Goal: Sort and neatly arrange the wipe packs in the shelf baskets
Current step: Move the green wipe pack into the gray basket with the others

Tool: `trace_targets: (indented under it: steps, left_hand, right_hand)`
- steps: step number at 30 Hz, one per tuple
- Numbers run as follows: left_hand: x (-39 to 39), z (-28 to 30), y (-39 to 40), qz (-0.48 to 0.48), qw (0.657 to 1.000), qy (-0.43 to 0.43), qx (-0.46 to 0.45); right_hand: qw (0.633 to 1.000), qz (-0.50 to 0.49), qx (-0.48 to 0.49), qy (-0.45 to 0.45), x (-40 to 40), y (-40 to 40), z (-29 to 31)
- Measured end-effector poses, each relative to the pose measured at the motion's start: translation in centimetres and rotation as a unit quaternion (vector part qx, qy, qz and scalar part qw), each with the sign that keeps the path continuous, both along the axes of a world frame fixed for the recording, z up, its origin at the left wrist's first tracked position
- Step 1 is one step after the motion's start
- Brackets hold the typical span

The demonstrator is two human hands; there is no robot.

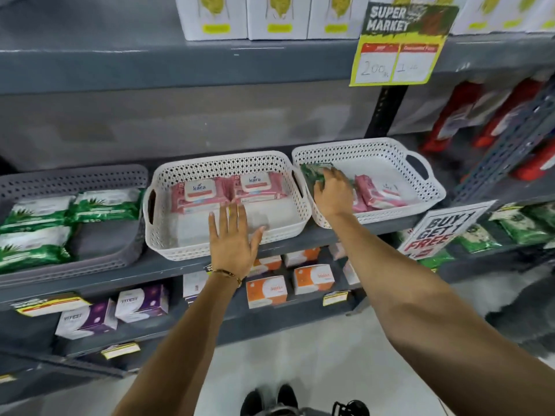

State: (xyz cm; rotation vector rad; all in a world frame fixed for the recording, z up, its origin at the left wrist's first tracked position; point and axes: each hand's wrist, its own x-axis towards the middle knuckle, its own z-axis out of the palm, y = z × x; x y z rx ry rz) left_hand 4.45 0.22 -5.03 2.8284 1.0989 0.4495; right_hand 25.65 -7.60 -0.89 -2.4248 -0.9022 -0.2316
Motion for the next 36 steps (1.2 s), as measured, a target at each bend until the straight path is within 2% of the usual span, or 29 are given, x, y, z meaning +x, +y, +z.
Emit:
trace_targets:
  steps: [7,23,27,36]
  left_hand:
    - [0.4,-0.5,-0.1,0.026,0.999,0.002,0.024]
    - [0.7,-1.1,0.2,0.035,0.998,-0.004,0.048]
    - [0.6,-0.8,0.1,0.037,0.998,0.006,0.041]
    - [0.4,-0.5,0.0,0.028,0.999,0.028,0.007]
  right_hand:
    - [0.985,-0.054,-0.148,0.069,4.4,1.4,-1.0]
    - [0.960,-0.067,-0.248,0.115,6.8,4.7,-0.9]
    - [0.960,-0.077,-0.243,0.115,6.7,4.8,-0.5]
    - [0.988,-0.093,-0.122,0.034,4.5,3.2,-0.7]
